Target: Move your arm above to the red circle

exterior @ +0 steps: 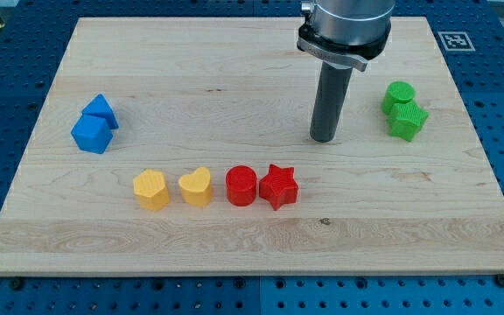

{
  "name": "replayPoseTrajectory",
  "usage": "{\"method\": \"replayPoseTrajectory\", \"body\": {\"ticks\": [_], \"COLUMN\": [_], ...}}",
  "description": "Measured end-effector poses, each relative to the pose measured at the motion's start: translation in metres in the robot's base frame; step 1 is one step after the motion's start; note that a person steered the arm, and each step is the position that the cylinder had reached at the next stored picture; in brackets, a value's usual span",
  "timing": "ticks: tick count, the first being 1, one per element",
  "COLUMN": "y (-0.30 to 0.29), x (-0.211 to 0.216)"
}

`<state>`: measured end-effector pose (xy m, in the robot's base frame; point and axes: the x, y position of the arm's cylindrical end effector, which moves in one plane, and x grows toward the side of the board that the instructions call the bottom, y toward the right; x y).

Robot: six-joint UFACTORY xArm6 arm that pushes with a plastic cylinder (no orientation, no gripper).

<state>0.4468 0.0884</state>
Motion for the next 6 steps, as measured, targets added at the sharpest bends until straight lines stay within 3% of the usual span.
{"method": "replayPoseTrajectory", "body": {"ticks": [2,4,6], "y": [-0.024,-0.116,-0.117], "x": [0.0,0.015,0.015]}}
